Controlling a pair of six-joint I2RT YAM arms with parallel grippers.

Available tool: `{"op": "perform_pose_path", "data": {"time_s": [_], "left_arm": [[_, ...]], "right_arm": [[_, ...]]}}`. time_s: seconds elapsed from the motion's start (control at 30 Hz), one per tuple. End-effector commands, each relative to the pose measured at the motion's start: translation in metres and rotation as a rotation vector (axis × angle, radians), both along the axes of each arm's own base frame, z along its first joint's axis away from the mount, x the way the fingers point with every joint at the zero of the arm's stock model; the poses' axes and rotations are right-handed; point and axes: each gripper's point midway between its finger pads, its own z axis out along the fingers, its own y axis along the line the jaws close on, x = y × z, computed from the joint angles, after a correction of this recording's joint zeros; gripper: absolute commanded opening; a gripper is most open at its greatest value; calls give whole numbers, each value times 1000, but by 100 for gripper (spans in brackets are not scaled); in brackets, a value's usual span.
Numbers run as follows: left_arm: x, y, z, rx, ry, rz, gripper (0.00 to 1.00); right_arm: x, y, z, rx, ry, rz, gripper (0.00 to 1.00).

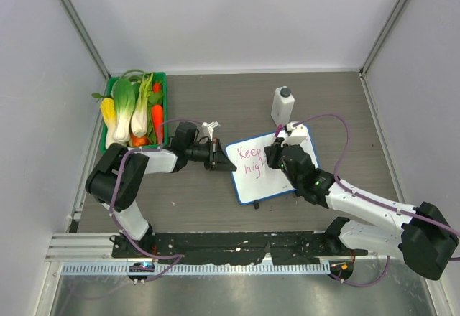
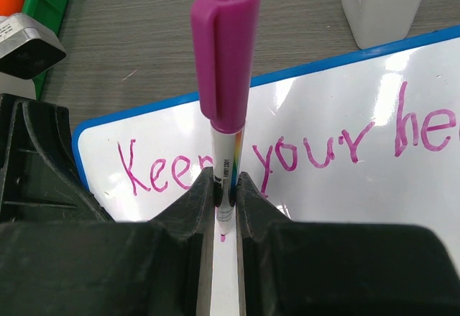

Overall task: Write a sentence on the whiteboard
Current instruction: Write on the whiteboard with the whiteboard.

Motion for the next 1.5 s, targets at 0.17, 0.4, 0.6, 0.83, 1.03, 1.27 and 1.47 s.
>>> {"op": "perform_pose_path", "data": {"time_s": [0.17,0.4,0.6,0.83,1.03,1.27,1.47], "left_arm": [[-16,4,-30,93,150,19,0],[-16,4,-29,93,146,17,0],[-16,4,-29,93,146,17,0],[-15,4,-29,92,146,16,0],[-16,4,-29,92,148,15,0],[-15,4,-29,92,150,16,0],[-14,3,-30,93,147,17,0]], "right_arm": [[13,-7,22,-7,-64,-65,1],[14,-9,22,-10,-70,-74,2],[9,-15,16,-20,-56,-82,1],[3,-16,5,-32,-24,-62,1],[-3,-17,-5,-43,2,-48,1],[-10,-19,-14,-50,24,-30,2],[-10,-18,-13,-45,23,-25,2]]}}
